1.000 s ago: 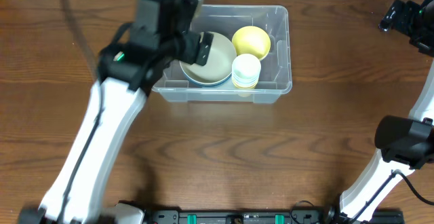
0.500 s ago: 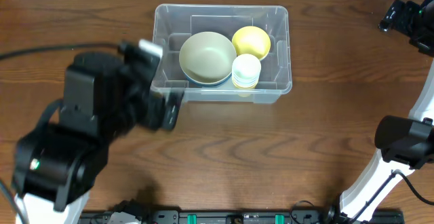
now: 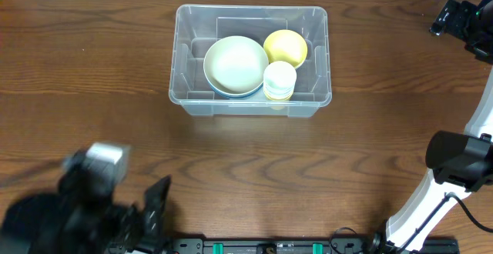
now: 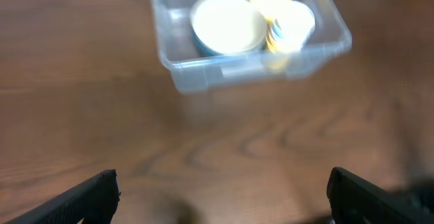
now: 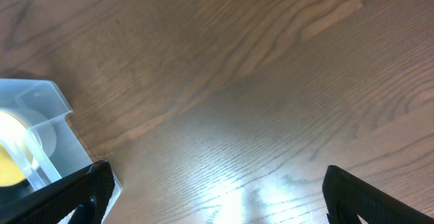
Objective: Pack container
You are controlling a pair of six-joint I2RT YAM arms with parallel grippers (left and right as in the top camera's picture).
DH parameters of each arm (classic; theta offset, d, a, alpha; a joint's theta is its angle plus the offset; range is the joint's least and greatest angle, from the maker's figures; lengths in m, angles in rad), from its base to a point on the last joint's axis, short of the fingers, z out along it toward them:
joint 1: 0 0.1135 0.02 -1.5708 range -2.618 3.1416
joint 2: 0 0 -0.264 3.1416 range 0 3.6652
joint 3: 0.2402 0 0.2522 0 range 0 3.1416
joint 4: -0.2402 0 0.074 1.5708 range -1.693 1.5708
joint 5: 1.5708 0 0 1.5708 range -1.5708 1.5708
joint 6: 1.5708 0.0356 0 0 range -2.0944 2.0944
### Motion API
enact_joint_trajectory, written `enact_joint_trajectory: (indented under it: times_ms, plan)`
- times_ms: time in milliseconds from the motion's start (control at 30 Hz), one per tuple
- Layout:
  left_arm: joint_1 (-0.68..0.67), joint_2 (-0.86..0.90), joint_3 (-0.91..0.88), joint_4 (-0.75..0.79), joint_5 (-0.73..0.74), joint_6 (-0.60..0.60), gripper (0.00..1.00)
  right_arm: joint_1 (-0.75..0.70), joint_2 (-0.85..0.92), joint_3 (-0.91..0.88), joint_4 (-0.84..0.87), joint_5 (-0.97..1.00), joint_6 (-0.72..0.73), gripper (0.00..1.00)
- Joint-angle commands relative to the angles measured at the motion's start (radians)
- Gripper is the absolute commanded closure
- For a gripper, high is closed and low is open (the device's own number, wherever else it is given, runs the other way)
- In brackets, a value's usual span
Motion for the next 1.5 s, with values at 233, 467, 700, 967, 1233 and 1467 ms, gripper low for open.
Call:
enact_joint_trajectory:
  times_ms: [233, 467, 700, 967, 1233, 1467]
  plan:
    - [0.24, -0.457, -0.496, 0.444, 0.0, -0.038, 0.02, -0.003, -0.016, 0.011, 0.0, 0.003, 0.006, 0.01]
    - [0.265, -0.547, -0.943, 1.083, 0.059, -0.039, 0.02, -0.003, -0.016, 0.011, 0.0, 0.003, 0.006, 0.01]
    - [0.264, -0.552, -1.281, 1.553, 0.068, -0.039, 0.02, -0.003, -0.016, 0.011, 0.0, 0.003, 0.006, 0.01]
    - [0.264, -0.576, -1.419, 1.565, 0.064, -0.038, 0.02, -0.003, -0.016, 0.011, 0.0, 0.003, 0.006, 0.01]
    - [0.265, -0.663, -1.525, 1.478, 0.056, -0.029, 0.02, -0.003, -0.016, 0.011, 0.0, 0.003, 0.006, 0.01]
    - [0.264, -0.675, -1.525, 1.358, 0.042, 0.007, 0.02, -0.003, -0.016, 0.011, 0.0, 0.003, 0.006, 0.01]
